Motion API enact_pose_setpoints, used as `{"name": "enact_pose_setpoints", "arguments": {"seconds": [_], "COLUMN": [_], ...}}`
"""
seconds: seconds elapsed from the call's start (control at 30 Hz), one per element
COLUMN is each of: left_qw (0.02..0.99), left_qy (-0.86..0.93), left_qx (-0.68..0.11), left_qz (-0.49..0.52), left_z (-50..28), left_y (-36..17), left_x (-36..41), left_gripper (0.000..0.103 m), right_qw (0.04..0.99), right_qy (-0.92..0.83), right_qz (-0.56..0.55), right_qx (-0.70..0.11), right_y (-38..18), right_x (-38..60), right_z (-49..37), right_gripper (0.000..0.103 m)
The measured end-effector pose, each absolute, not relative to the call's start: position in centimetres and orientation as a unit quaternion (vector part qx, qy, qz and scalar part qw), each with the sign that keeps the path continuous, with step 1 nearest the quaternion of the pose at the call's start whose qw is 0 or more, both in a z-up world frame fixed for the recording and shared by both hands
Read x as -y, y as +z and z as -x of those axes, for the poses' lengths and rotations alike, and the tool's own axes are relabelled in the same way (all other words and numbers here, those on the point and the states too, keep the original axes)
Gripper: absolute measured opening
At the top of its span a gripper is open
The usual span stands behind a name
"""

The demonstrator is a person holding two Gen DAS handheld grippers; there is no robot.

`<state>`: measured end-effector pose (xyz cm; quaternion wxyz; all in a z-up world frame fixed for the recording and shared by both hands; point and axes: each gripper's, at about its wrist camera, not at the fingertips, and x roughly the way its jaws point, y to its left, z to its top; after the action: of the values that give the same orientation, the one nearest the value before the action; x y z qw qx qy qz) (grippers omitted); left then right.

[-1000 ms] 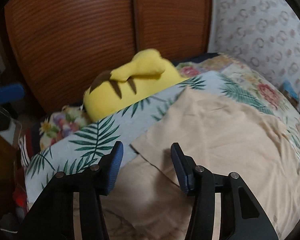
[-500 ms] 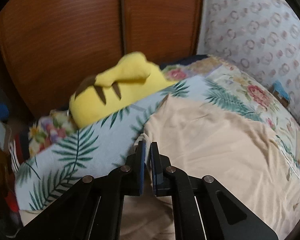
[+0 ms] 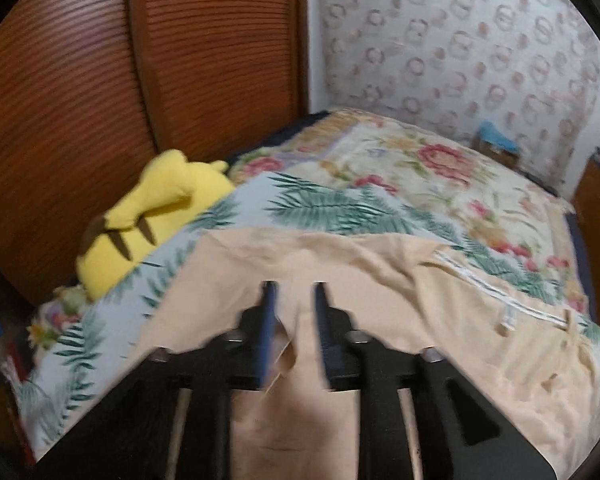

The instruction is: Fold small clothes

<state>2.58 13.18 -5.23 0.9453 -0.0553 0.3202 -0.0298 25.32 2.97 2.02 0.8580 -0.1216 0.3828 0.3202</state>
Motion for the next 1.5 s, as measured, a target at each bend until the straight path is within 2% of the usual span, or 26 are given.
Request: {"name": "enact_pose_setpoints", "arguments": {"seconds": [0.03,0.07,0.5,0.93,1.0,1.07,1.5], "left_qw": [0.945,0.944,0.926,0.912,0.910,0.908,0.895], "left_qy": [-0.032,-0.033,-0.068,-0.112,-0.117,-0.122,-0.133], "left_qx": [-0.322,-0.325,-0.371,-0.393,-0.396,-0.399,-0.422], "left_qz": [0.054,0.051,0.026,-0.024,-0.028,-0.033,-0.047], "left_z": [-2.9,-3.3,-9.5,-12.9,-13.6,-13.9,-15.4], "left_y": [-5.3,-5.4,-7.9,-7.9,-8.0,-8.1,-9.6], "left_x": [-13.0,-12.8,-7.8,-0.9,-0.3,0.5,2.9], "left_gripper": [0.043,0.043,0.043,0.043,0.043,0.043,0.043], "right_qw": [0.858,0.858,0.881,0.915,0.918,0.917,0.910], "right_qy": [0.320,0.321,0.281,0.151,0.130,0.113,0.006], "right_qz": [0.119,0.117,0.105,0.058,0.052,0.044,0.016], "right_qx": [-0.384,-0.383,-0.366,-0.369,-0.372,-0.381,-0.415], "right_y": [2.0,2.2,4.2,3.8,3.7,3.3,1.3], "right_x": [-2.6,-1.9,12.1,28.4,30.6,32.9,42.4], "right_z": [-25.3,-25.3,-18.7,-12.7,-12.1,-11.9,-11.4], "right_gripper": [0.039,0.042,0.044,0.044,0.047,0.055,0.055]}}
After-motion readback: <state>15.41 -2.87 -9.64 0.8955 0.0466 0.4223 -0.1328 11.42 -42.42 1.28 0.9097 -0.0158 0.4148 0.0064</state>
